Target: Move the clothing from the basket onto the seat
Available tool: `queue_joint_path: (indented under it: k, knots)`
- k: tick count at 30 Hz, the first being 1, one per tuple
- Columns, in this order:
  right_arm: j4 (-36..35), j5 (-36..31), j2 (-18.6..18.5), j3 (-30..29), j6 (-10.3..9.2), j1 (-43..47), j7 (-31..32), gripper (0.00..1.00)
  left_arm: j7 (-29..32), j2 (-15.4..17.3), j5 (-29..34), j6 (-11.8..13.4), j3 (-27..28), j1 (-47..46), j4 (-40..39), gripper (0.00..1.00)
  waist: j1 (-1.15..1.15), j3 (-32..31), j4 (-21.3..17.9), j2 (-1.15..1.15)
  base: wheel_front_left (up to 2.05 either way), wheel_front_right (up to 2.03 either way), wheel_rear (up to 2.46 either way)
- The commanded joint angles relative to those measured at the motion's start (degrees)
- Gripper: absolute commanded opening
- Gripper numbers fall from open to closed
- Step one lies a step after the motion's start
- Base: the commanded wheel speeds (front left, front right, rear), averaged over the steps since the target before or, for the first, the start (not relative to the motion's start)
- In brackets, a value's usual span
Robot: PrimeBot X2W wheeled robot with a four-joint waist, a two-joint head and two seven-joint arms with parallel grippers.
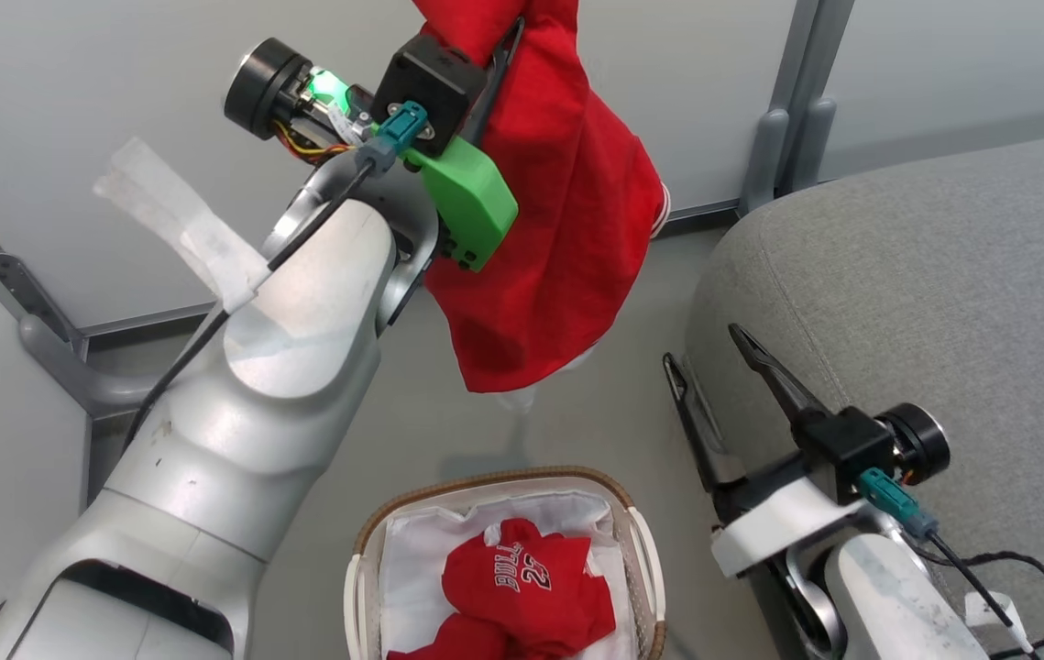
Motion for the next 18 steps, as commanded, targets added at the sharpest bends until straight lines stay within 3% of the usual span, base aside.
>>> queue_joint_path:
  k: [1,9,18]
  knots:
    - [0.2,1.0,-0.2,1.2,-0.02,-1.3,-0.3,1.0,0.4,0.0,-0.7,0.0,-0.6,-1.5,-0.3,0.0,0.01,0.0,0.4,0.0,0.0,0.0,0.0]
    - [5.5,3.0,-0.2,6.5,-0.02,-8.6,-0.2,1.0,2.1,-0.3,-7.1,0.1,-6.4,-3.2,-3.4,0.0,0.01,-0.2,3.1,0.0,0.0,0.0,0.0]
    - [15.6,6.2,-0.2,10.2,-0.02,-16.4,-0.2,1.0,2.5,-0.2,-14.4,3.5,-14.0,-4.3,-8.7,0.0,0.01,-0.6,6.6,0.0,0.0,0.0,0.0]
